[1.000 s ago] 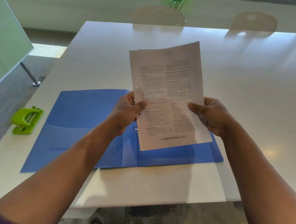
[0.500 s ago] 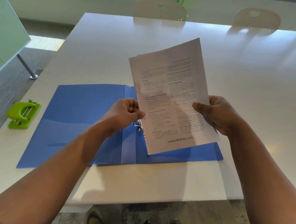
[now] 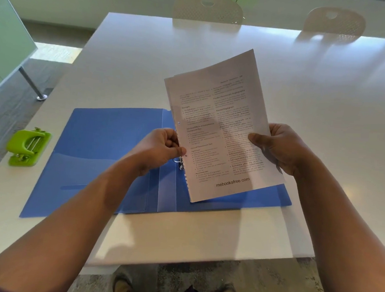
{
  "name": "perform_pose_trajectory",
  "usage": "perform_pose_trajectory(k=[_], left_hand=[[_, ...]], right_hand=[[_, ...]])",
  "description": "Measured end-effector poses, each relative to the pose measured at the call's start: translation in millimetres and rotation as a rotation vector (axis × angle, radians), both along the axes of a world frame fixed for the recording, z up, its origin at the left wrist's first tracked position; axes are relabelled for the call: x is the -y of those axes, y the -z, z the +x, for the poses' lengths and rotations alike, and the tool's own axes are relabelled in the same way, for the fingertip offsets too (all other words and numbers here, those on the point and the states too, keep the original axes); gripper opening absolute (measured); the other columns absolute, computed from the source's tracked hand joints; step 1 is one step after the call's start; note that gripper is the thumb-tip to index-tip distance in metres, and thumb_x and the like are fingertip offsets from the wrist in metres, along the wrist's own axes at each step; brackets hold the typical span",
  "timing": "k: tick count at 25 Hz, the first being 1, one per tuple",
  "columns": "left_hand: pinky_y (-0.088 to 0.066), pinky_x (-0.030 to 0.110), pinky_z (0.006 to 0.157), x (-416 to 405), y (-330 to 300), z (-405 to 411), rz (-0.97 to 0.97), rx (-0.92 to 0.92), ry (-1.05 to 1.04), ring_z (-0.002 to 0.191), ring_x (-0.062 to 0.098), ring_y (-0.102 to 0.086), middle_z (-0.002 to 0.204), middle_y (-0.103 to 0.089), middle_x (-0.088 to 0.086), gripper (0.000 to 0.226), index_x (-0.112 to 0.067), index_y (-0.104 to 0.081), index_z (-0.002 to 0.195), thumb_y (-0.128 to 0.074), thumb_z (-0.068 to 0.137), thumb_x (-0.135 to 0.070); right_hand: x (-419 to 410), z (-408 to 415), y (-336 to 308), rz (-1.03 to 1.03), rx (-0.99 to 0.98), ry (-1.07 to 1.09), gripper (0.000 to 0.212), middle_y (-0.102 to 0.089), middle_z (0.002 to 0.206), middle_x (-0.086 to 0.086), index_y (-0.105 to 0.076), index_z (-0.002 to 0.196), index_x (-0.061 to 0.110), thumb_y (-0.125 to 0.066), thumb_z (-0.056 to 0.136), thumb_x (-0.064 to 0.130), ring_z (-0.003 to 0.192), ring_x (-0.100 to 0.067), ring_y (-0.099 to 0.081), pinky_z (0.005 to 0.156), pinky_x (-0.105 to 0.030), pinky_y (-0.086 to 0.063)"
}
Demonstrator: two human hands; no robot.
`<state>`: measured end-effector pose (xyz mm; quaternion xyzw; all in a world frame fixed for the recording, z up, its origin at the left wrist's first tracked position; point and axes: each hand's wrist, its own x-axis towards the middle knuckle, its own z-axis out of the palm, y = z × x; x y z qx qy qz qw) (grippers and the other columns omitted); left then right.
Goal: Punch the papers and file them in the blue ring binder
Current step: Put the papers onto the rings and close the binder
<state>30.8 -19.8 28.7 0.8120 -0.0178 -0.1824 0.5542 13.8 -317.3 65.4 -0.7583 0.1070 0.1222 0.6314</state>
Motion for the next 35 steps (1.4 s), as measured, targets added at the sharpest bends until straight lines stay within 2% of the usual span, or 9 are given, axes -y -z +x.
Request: perform_pose_trajectory(k=[5,10,13,16,19,23,26,29,35], left_hand=[[-0.056,0.021,0.076,2.0,1.3,2.9,0.013,-0.013,-0.01,0.093,0.012,-0.074,0.1,-0.077,-0.006,0.013,-0.017,-0.067,0.105,-0.071,0.094,-0.01],[-0.06,0.026,0.079,11.3,-2.1,9.0,0.067,-0.045,-0.021,0.087,0.013,-0.077,0.094,-0.08,0.001,0.019,-0.011,-0.068,0.101,-0.079,0.087,-0.006],[-0.055,0.02,0.065,10.8,-5.4,14.5,0.12,-0.066,-0.051,0.076,0.009,-0.073,0.088,-0.078,0.0,0.019,-0.012,-0.069,0.099,-0.082,0.085,-0.011],[-0.047,0.018,0.057,10.1,-3.2,24.0,0.082,0.023,-0.191,0.07,0.012,-0.062,0.085,-0.074,0.002,0.018,-0.009,-0.069,0.097,-0.077,0.091,-0.025],[-0.046,0.019,0.064,11.6,3.5,39.8,-0.03,0.173,-0.362,0.077,0.012,-0.059,0.089,-0.069,0.001,0.025,-0.008,-0.068,0.106,-0.073,0.094,-0.029],[-0.044,0.023,0.072,14.9,0.2,56.5,0.059,0.026,-0.21,0.082,0.009,-0.057,0.096,-0.068,-0.002,0.029,-0.009,-0.067,0.112,-0.067,0.098,-0.035],[-0.045,0.021,0.07,19.4,-6.1,60.8,0.042,-0.055,-0.152,0.077,0.01,-0.057,0.087,-0.069,-0.004,0.013,-0.01,-0.067,0.097,-0.064,0.101,-0.023],[-0.049,0.018,0.064,20.9,-6.0,64.0,-0.036,-0.046,-0.24,0.074,0.01,-0.059,0.094,-0.072,0.002,0.001,-0.007,-0.068,0.096,-0.067,0.097,-0.007],[-0.054,0.022,0.069,15.6,-0.7,66.1,-0.079,-0.056,-0.28,0.082,0.014,-0.066,0.1,-0.075,0.006,0.01,-0.005,-0.067,0.099,-0.072,0.091,0.0]], right_hand=[[1.7,-0.2,-1.0,-0.025,-0.002,0.004,0.014,-0.077,0.112,-0.007,-0.071,0.108,0.01,-0.06,0.1,0.009,0.105,-0.035,-0.072,0.095,-0.059,-0.056],[4.9,-1.8,-2.4,-0.057,-0.008,0.009,0.012,-0.075,0.113,-0.009,-0.071,0.106,0.008,-0.06,0.099,0.007,0.11,-0.035,-0.07,0.097,-0.055,-0.055],[3.3,-2.6,2.5,-0.115,-0.034,0.029,0.012,-0.073,0.115,-0.009,-0.07,0.107,0.008,-0.062,0.098,0.008,0.111,-0.034,-0.067,0.101,-0.057,-0.053],[1.0,-4.2,5.8,-0.106,-0.051,0.066,0.011,-0.073,0.112,-0.008,-0.07,0.106,0.008,-0.062,0.099,0.008,0.108,-0.032,-0.067,0.102,-0.058,-0.051],[-0.7,-6.3,7.9,-0.086,-0.052,0.084,0.011,-0.074,0.109,-0.007,-0.071,0.104,0.009,-0.061,0.099,0.008,0.106,-0.031,-0.069,0.1,-0.056,-0.053],[-3.4,-7.1,9.1,-0.075,-0.053,0.093,0.011,-0.075,0.108,-0.005,-0.071,0.105,0.01,-0.061,0.099,0.007,0.107,-0.031,-0.069,0.095,-0.05,-0.055],[-4.6,-6.4,6.3,-0.1,-0.049,0.09,0.011,-0.074,0.107,-0.004,-0.07,0.105,0.011,-0.062,0.099,0.009,0.103,-0.028,-0.069,0.091,-0.049,-0.055],[-4.4,-5.9,4.4,-0.105,-0.051,0.088,0.011,-0.073,0.105,-0.003,-0.07,0.105,0.011,-0.061,0.1,0.008,0.099,-0.025,-0.067,0.086,-0.046,-0.052],[-3.4,-2.5,7.5,-0.118,-0.066,0.094,0.013,-0.073,0.11,-0.005,-0.07,0.109,0.009,-0.063,0.098,0.009,0.105,-0.028,-0.067,0.092,-0.049,-0.053]])
